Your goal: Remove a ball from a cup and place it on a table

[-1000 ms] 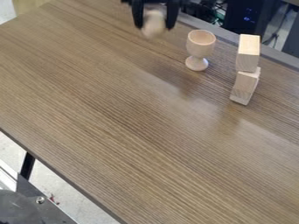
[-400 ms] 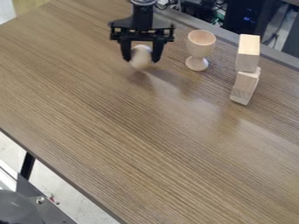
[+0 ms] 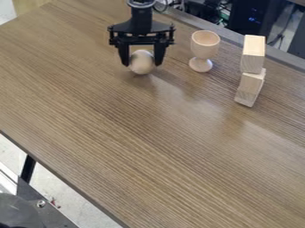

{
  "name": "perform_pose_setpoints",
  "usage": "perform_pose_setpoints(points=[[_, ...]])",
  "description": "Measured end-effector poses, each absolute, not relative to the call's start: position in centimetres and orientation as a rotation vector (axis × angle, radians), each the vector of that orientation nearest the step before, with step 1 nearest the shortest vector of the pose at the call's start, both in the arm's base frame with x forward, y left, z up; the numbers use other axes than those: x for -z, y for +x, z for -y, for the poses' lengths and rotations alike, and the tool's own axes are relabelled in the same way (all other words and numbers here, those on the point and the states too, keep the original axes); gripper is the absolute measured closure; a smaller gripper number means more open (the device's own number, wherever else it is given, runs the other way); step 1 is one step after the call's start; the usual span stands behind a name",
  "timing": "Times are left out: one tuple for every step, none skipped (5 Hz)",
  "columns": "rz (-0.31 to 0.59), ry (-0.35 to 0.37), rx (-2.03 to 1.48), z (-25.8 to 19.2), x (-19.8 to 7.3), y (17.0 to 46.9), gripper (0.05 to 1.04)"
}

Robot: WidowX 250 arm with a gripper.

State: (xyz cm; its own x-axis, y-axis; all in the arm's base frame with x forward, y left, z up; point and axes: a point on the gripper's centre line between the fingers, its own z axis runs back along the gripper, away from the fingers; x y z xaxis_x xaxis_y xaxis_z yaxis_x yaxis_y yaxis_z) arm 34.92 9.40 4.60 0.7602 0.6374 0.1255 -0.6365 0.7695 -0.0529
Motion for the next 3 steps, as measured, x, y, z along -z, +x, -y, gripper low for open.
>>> perform_pose_setpoints(points=[[0.128,0.008,-0.687,-9.5,-4.6,34.7,0.083],[0.133,0.054,-0.663,-9.7,-6.4,35.3,0.083],[0.261,0.164,-0.691,-9.2,-11.9,36.2,0.083]])
